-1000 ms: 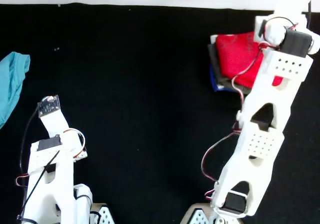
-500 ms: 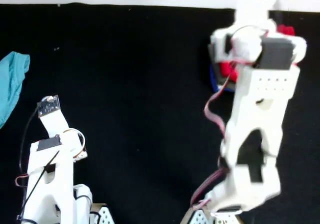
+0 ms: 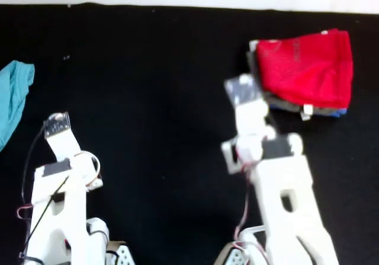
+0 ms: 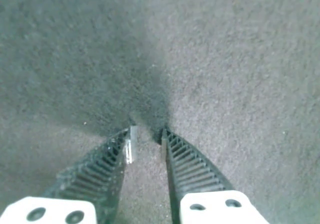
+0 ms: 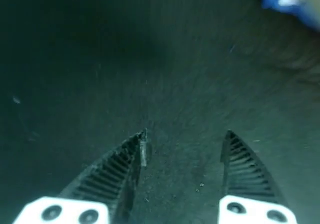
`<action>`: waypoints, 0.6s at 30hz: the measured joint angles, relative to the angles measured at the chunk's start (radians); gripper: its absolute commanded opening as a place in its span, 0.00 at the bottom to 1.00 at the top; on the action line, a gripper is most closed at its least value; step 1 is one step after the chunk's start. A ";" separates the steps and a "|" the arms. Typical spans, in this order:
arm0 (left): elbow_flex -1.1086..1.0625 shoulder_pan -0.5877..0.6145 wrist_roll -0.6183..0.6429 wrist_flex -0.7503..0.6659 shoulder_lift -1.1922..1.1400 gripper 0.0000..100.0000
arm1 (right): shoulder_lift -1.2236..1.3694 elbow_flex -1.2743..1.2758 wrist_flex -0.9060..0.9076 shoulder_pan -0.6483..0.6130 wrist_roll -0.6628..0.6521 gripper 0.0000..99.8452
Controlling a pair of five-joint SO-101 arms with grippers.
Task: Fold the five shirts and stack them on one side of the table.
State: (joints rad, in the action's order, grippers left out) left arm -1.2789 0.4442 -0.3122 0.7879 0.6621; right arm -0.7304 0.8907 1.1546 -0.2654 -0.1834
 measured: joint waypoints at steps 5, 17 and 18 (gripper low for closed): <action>0.166 0.149 -0.005 0.213 -0.003 0.10 | -0.133 0.364 -0.203 0.000 0.000 0.03; 0.514 0.680 -0.365 0.215 -0.044 0.01 | -0.396 0.704 -0.358 0.000 0.000 0.01; 0.525 0.703 -0.384 0.192 -0.068 0.01 | -0.419 0.718 -0.358 0.000 0.000 0.01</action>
State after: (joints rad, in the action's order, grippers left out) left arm -0.7541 1.1469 -0.6958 0.9797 0.5946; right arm -1.1492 1.6088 0.7971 -0.2654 -0.1834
